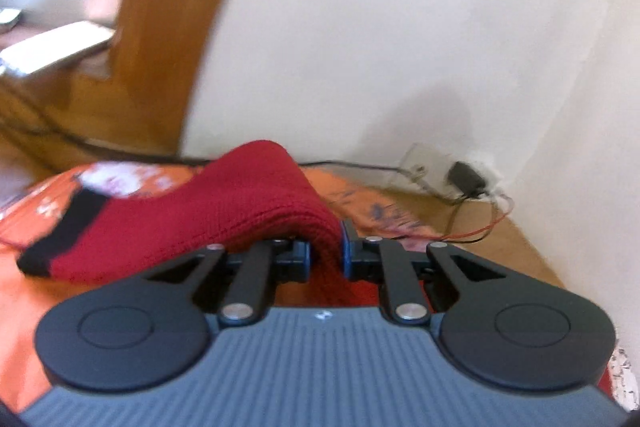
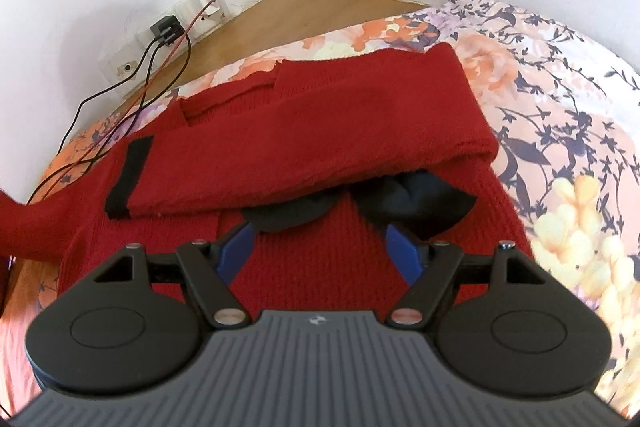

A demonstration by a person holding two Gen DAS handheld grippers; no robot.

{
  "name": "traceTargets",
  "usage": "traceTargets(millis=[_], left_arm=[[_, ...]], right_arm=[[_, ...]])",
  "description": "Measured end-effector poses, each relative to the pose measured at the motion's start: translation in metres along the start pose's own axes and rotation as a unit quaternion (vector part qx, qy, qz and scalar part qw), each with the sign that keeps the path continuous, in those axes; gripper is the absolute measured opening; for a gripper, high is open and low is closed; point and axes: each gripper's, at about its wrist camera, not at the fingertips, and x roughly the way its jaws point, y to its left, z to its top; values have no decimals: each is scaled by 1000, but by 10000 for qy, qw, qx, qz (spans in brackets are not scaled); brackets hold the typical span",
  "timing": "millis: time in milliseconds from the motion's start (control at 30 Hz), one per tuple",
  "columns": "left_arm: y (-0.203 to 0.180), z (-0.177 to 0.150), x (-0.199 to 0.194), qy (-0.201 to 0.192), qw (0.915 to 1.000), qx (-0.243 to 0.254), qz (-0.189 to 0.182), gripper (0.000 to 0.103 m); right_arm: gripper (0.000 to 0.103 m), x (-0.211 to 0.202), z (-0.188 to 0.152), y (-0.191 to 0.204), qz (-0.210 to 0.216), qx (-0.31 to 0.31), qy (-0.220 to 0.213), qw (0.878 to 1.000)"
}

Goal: Fold small clothes

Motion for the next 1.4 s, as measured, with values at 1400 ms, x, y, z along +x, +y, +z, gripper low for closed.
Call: traceTargets(millis=[1400], left_arm=[[-146,-113,66,1443,9748,1403,-960,19]], right_arm=[[79,-16,4,-84,-156,460,-70,9988]])
